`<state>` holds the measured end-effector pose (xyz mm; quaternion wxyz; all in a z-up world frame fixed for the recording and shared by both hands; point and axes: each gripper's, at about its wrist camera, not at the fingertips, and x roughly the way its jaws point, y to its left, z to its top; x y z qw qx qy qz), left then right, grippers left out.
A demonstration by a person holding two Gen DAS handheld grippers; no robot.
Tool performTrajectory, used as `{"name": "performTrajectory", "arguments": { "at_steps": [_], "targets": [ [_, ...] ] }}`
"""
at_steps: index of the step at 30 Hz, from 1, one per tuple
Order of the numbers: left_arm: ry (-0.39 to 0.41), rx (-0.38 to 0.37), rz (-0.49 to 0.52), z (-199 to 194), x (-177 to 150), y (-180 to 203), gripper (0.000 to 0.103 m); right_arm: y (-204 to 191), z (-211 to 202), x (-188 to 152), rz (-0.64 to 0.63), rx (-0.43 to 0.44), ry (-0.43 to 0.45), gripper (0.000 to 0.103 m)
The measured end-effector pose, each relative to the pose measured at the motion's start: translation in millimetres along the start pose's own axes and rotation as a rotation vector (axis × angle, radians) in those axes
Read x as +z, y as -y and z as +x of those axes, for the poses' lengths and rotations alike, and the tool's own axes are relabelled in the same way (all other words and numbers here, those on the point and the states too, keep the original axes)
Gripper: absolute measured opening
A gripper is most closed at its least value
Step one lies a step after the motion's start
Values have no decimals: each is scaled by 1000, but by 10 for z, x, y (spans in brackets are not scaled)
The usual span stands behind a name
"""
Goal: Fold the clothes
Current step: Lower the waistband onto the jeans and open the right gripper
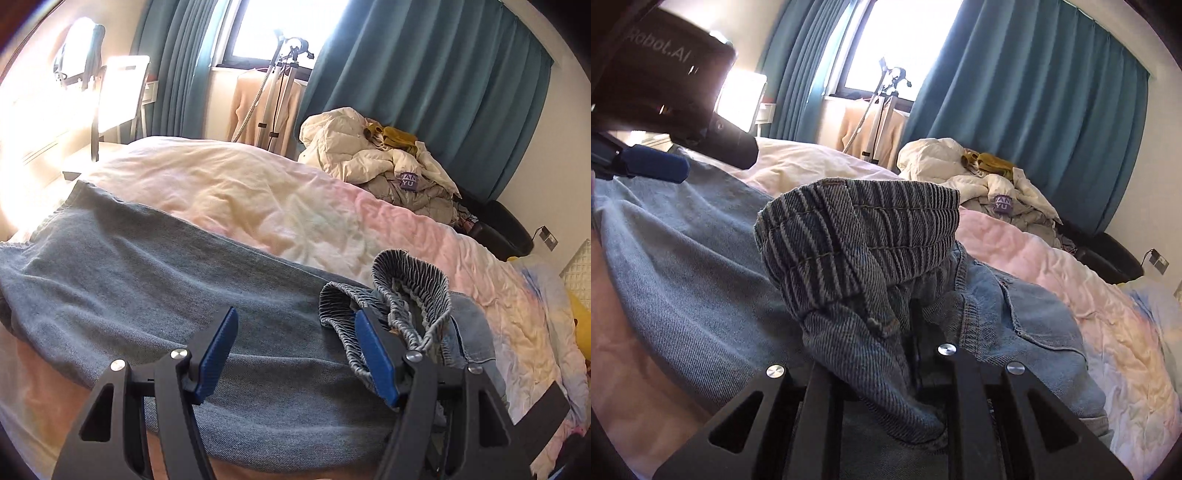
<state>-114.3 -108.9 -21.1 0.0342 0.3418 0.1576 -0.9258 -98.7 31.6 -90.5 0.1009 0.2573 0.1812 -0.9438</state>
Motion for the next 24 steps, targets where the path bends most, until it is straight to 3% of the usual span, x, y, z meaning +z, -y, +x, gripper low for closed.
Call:
{"name": "performTrajectory", "arguments": {
  "at_steps": [9,12,14,16,18,24],
  "targets": [
    [16,-42,17,0,11,31,68,-37,27,3,-40,36,-57,19],
    [19,-60,21,-12,9,46,68,-27,-33,-20,-68,68,-92,29],
    [21,-69,23,-18,7,51,68,-9,-80,-31,-81,98,-113,49],
    [17,-75,19,-17,4,45,68,5,-157,-39,-105,135,-124,56],
    [12,-79,14,-13,0,37,68,22,-250,-45,-131,183,-129,78],
    [-31,-105,-28,39,-30,-38,68,174,-608,-46,-88,350,-151,80]
  ]
}}
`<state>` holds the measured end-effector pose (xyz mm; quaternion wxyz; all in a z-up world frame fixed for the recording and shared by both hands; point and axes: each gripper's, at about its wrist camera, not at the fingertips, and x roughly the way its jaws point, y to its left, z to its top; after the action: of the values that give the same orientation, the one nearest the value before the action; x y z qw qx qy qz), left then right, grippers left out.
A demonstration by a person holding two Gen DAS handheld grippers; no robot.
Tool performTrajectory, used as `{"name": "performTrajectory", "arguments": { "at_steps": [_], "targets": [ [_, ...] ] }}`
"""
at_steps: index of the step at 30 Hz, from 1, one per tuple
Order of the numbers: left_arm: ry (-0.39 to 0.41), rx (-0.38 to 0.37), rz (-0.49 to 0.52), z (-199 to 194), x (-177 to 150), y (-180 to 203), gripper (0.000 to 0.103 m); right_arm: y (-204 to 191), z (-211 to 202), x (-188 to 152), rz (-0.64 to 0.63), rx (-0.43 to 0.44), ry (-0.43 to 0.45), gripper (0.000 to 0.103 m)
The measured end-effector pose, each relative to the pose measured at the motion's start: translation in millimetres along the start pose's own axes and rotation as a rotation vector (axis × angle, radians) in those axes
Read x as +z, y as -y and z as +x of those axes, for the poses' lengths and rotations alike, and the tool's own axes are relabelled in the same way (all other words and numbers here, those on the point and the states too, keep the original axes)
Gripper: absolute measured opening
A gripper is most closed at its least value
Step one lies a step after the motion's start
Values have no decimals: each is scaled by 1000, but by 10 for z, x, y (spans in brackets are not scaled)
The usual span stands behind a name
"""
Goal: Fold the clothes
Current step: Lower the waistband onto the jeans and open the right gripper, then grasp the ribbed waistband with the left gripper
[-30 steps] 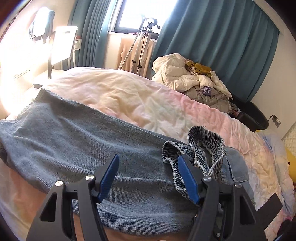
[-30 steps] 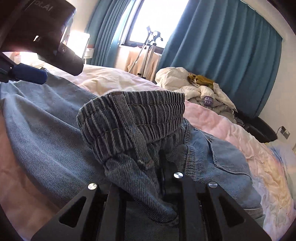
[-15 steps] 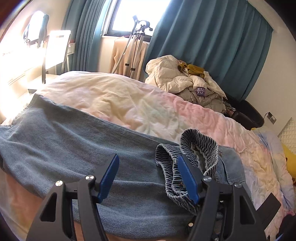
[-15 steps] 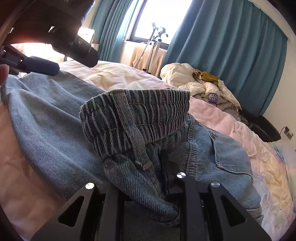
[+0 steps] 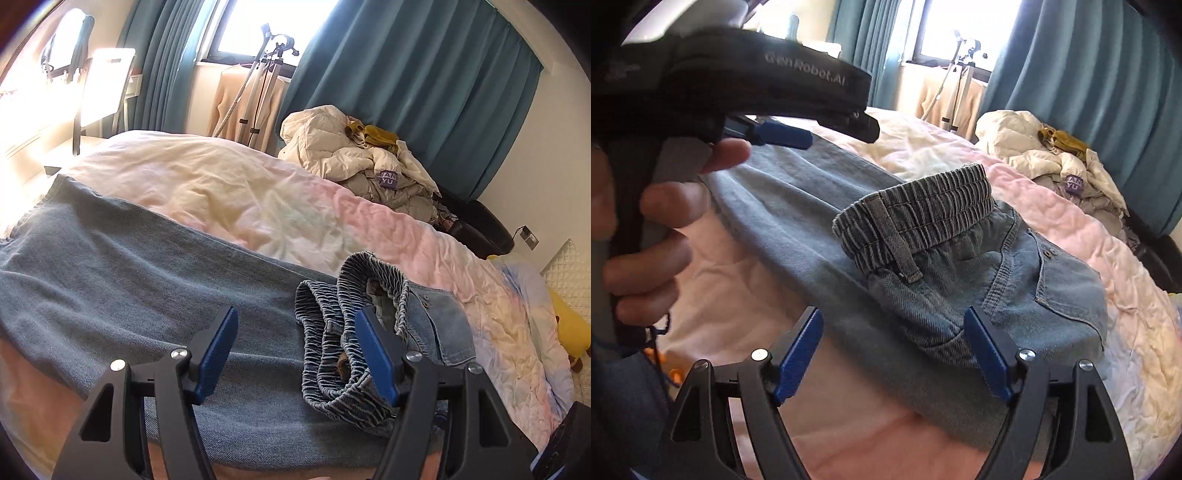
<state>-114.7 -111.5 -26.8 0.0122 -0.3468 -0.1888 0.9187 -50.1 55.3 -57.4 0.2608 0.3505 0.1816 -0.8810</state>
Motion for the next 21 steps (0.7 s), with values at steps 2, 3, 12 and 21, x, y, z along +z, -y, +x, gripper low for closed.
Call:
{"name": "performTrajectory", "arguments": {
  "at_steps": [2,3,12,21],
  "targets": [
    [-23,-20,-25,36,-13,-43,68,86,-115,-3,29,36,10,80],
    [-32,-32,-36,50,-20,-56,68,137,-169,-4,46,45,18,80],
    [-68,-191,-32,88,-84,76,68,851,-282,-43,275,-120,149,80],
    [-136,-140,141,328,-245,411,68,1106,422,-333,447,-13,-28,80]
  ]
}}
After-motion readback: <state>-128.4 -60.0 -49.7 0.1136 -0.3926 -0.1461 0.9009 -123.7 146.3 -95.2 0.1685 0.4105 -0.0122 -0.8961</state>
